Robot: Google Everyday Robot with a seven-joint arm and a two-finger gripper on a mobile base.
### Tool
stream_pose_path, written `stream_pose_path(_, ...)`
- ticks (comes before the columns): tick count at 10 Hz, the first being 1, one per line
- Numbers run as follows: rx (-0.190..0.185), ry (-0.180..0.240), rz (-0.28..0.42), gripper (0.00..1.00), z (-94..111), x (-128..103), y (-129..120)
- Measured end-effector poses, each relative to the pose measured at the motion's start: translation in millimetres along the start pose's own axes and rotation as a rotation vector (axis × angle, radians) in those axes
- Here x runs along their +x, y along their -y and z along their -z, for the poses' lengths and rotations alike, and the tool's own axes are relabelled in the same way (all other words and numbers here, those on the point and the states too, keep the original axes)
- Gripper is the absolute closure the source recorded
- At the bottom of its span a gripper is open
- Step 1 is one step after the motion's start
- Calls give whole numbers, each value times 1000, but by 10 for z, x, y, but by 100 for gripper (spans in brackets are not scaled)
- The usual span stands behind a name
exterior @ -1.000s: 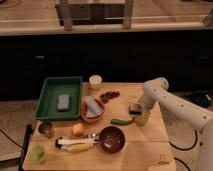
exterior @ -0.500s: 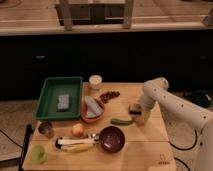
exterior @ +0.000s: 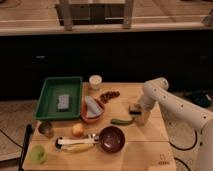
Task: Place eraser in purple bowl
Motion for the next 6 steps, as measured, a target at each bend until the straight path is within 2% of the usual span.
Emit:
stream_pose_path(2,-5,1,5,43,0,-6,0)
stream_pose_path(6,-20,-12,10,85,14,-6,13)
